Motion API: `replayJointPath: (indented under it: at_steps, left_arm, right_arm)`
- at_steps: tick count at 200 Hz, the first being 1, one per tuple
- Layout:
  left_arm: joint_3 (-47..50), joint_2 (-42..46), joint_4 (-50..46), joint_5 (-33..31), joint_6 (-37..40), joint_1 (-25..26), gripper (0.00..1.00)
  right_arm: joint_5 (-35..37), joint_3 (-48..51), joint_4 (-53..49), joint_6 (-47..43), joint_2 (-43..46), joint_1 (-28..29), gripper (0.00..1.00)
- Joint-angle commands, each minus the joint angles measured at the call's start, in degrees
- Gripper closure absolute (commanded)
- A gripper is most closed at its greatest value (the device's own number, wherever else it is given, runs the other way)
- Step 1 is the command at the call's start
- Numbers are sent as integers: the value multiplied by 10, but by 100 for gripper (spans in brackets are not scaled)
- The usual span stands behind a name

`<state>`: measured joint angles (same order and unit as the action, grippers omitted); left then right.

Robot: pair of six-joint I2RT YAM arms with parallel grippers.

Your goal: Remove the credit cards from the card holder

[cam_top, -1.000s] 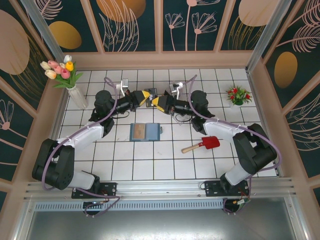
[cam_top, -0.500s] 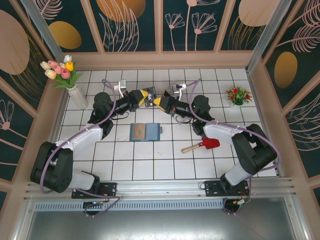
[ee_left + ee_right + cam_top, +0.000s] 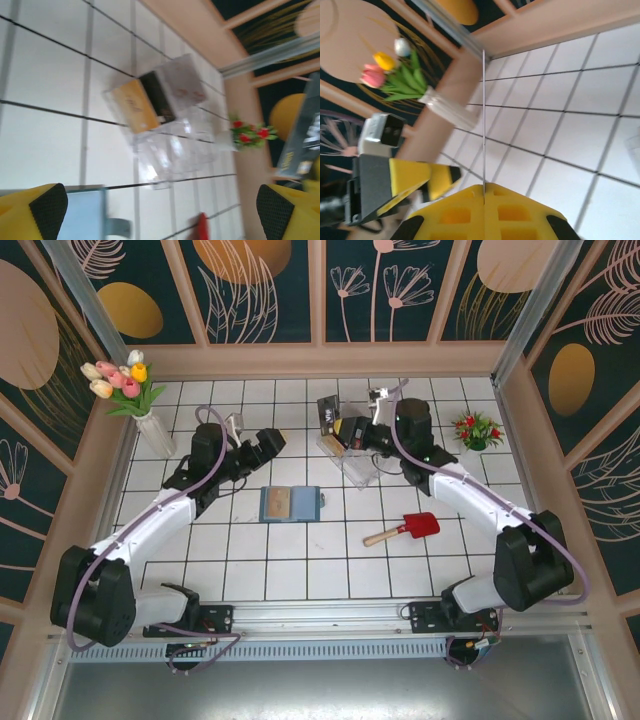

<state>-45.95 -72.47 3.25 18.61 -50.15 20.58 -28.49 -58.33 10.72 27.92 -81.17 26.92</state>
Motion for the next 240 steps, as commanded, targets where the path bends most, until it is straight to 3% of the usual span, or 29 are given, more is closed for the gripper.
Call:
replayJointPath:
  at_steps: [1,50,88,176,240]
  left_arm:
    - [-37,21,-121,-85,89,-4,1]
    - [-44,42,-163,-148,129,-5,1]
    - [-36,38,-164,-135,135,-5,2]
    - [-23,28,-150,-108,139,-5,1]
    - [-25,20,-155,-107,140,-5,2]
  right_arm:
    - [85,-60,-183,-195,-12,-1,100]
    - [147,-158,-269,-320,-115,-1,100]
    - [161,-212,-283,-384,-186,0,100]
    - [183,-347,-377,-444,-306,2,100]
    - [221,-374,-408,-449,-337,12,100]
